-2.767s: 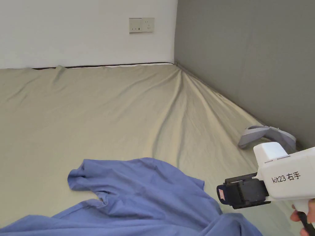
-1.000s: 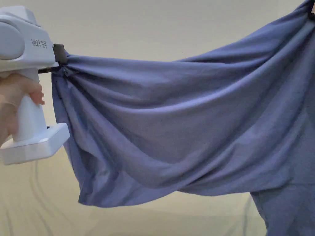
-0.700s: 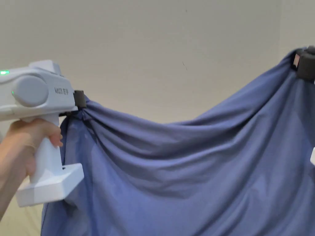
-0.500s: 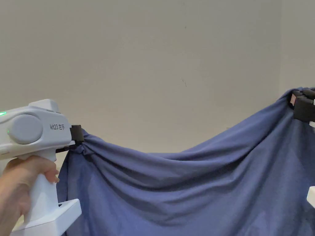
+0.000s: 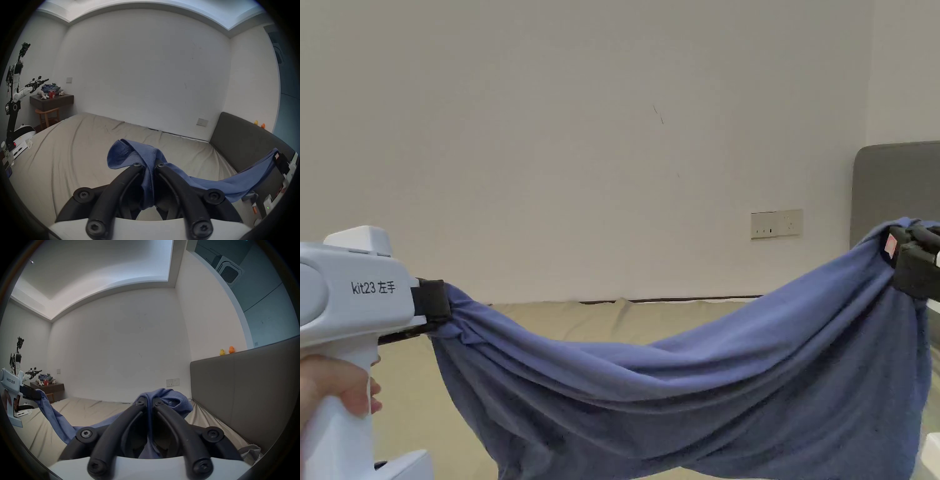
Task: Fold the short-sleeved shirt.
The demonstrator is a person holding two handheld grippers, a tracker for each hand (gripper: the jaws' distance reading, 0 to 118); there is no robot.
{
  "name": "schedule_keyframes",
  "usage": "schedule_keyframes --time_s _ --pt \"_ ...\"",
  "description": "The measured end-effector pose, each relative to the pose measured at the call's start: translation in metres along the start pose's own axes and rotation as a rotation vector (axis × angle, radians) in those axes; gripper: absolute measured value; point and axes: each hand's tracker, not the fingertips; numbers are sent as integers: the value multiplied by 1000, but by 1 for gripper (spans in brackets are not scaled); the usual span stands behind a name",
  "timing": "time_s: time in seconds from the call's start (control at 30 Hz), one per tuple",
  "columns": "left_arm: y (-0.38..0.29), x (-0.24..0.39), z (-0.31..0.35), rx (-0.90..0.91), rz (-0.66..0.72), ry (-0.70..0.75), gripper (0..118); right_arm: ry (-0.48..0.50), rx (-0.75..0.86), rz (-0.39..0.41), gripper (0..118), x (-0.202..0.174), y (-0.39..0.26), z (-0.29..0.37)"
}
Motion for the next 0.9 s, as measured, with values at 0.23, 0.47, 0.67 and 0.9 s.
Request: schedule_keyframes --time_s 0.23,0.47,0.67,0.9 --pt "-62 -4 50 -75 -61 -60 6 7 -120 78 4 -15 -28 71" --pt "-181 -16 138 -300 -111 -34 6 -29 -494 -53 4 -33 -79 203" --pt "-279 -41 206 -503 -29 -37 6 1 -612 -27 4 -38 -121 296" --pt "-305 -73 229 -582 112 7 99 -84 -834 -48 114 -15 -150 340"
